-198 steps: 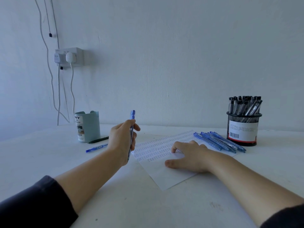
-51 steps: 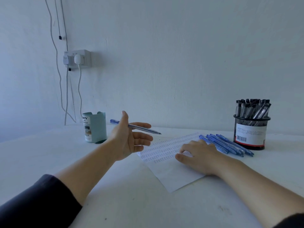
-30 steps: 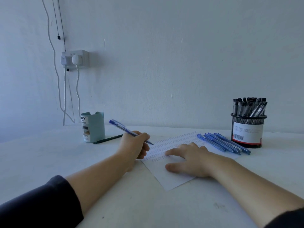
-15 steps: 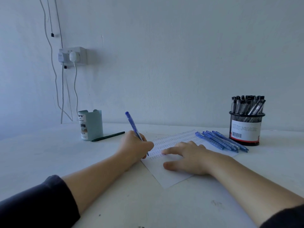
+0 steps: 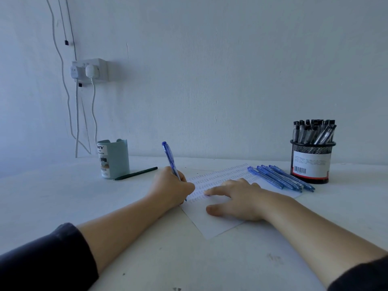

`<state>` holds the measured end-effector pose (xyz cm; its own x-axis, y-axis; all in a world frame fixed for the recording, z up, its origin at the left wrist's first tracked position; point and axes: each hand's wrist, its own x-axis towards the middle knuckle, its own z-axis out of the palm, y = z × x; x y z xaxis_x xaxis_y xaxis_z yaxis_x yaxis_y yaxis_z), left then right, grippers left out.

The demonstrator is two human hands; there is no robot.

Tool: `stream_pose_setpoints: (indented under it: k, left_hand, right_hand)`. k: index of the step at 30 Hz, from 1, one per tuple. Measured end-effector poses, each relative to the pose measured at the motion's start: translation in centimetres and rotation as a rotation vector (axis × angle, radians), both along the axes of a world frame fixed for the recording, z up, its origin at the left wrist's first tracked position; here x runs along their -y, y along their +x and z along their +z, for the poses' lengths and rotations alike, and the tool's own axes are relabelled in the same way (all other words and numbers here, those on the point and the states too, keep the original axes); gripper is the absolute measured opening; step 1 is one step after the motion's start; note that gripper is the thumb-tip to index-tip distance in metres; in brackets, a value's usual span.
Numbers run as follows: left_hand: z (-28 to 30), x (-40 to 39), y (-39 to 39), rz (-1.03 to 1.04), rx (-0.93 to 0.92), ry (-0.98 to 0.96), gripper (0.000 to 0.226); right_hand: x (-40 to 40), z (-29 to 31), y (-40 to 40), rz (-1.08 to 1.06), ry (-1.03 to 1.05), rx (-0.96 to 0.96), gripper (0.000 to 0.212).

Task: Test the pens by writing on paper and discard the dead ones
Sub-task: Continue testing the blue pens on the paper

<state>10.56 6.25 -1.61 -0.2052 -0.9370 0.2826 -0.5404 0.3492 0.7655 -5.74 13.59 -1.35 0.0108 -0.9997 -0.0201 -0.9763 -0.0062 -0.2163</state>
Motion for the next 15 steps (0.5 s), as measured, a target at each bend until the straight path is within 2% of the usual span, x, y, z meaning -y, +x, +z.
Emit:
stream_pose_setpoints:
  k: [15]
  left_hand:
    - [-0.17,0.08,-0.09,0.004,-0.033,-0.022,0.024]
  right_hand:
    - [-0.29,0.26,0.23,-0.001,0.002,0.008,0.052]
